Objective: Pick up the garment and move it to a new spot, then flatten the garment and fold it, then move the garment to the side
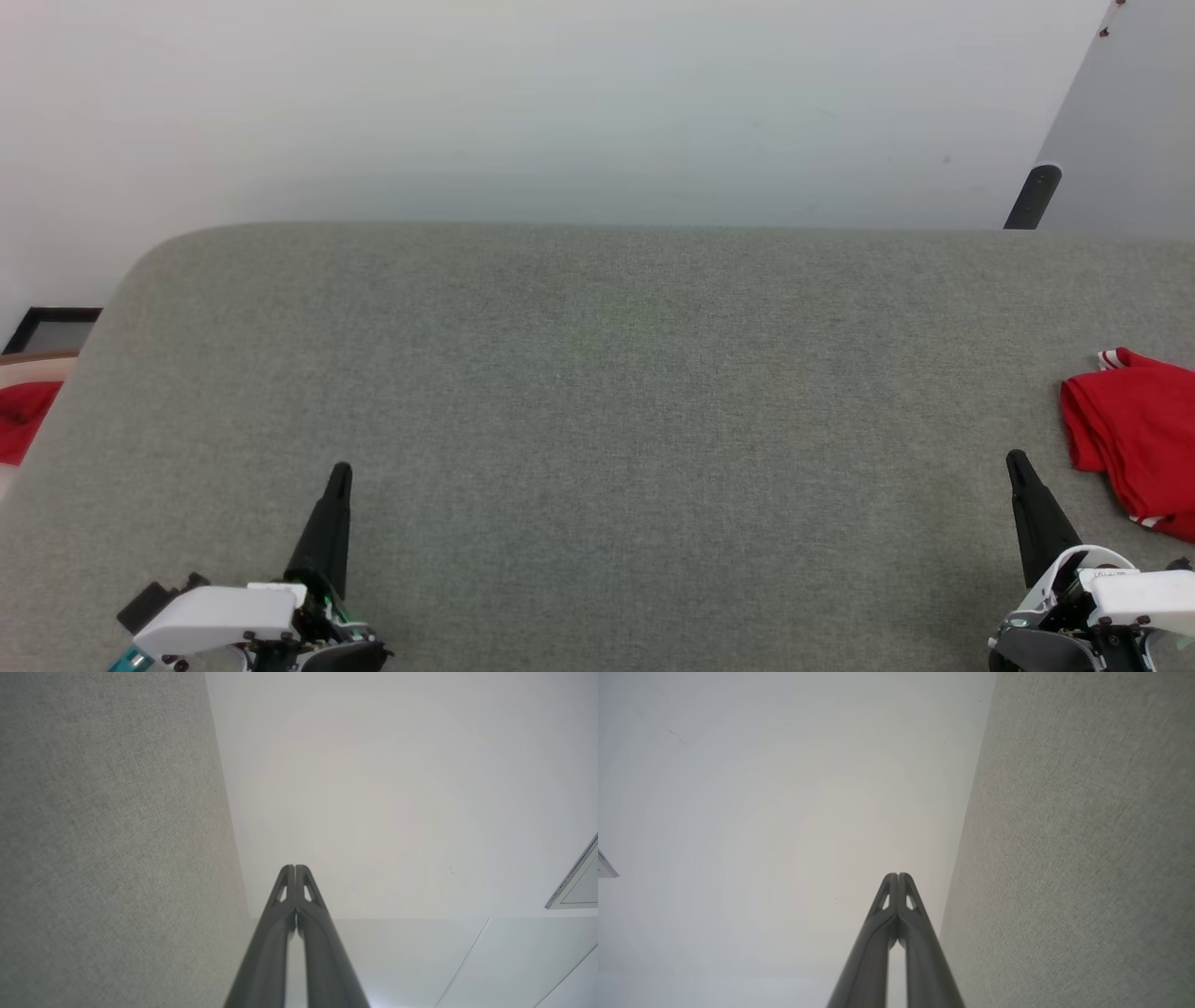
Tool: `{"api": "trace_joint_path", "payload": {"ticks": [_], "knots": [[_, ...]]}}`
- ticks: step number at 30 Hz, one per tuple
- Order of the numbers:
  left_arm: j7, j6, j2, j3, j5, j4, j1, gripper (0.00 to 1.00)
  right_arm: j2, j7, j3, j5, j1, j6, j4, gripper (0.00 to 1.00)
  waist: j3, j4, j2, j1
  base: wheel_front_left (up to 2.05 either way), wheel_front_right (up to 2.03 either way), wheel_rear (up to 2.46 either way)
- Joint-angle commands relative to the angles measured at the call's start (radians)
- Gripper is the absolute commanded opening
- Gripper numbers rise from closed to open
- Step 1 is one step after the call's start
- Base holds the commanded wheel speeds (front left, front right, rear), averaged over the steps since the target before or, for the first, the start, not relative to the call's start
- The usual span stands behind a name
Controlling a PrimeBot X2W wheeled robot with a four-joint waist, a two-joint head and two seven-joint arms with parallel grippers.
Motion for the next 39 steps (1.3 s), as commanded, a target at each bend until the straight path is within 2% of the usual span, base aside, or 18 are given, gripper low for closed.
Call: {"api": "trace_joint_path", "payload": {"ticks": [1, 39], "knots": [[0.000, -0.003, -0.002, 0.003, 0.005, 0.001, -0.012, 0.00, 0.004, 0.001, -0.001, 0.001, -0.003, 0.001, 0.000, 0.00, 0.000, 0.000, -0.0001, 0.0000, 0.00, 0.00, 0.00], [0.002, -0.003, -0.003, 0.005, 0.007, 0.001, -0.012, 0.00, 0.004, 0.001, -0.001, 0.001, -0.003, 0.001, 0.000, 0.00, 0.000, 0.000, -0.0001, 0.0000, 0.00, 0.00, 0.00]]}}
